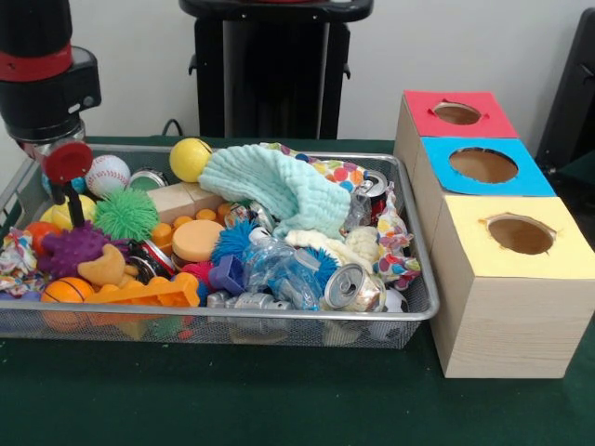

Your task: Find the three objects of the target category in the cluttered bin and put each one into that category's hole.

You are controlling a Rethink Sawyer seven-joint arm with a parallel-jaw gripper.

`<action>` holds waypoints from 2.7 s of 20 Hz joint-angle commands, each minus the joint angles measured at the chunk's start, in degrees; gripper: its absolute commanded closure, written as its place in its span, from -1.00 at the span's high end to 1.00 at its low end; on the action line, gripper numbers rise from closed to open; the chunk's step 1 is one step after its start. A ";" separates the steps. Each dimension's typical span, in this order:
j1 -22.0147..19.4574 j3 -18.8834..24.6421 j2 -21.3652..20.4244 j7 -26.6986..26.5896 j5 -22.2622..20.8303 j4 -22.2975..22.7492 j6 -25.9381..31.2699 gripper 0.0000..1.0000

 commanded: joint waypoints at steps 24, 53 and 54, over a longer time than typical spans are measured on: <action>3.60 7.14 9.71 5.17 1.62 -13.42 3.87 1.00; 3.81 6.79 6.46 5.75 2.23 -2.41 -2.07 1.00; 3.16 7.06 5.57 5.41 2.00 -0.71 -2.60 1.00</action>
